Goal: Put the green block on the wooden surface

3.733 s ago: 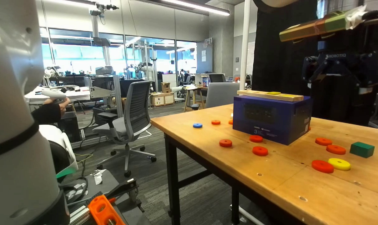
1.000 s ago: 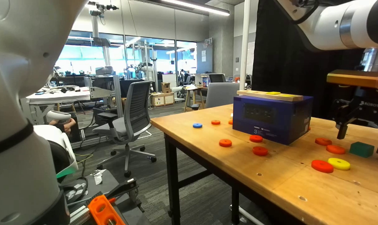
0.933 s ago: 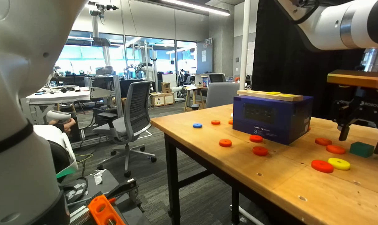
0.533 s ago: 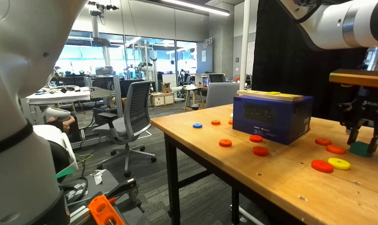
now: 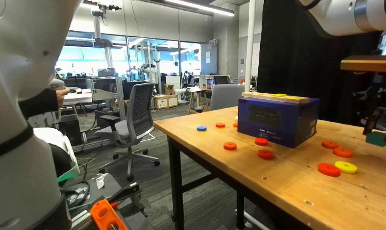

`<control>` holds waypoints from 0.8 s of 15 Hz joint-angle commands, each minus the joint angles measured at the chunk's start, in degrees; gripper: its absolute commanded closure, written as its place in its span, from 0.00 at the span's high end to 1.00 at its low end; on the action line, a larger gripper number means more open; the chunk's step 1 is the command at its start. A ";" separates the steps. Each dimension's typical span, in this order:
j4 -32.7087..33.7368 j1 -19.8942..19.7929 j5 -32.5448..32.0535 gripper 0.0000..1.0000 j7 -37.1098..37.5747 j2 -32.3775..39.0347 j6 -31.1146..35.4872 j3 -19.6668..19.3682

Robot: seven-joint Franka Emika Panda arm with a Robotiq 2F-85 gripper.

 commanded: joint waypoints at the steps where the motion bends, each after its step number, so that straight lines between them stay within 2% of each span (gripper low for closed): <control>1: -4.00 0.55 0.07 0.12 2.39 -7.65 -0.75 -0.85; 6: -8.62 2.41 -0.96 0.12 6.26 -17.80 -2.68 -1.87; 12: -14.39 6.90 -1.10 0.12 12.52 -28.90 -8.25 -1.18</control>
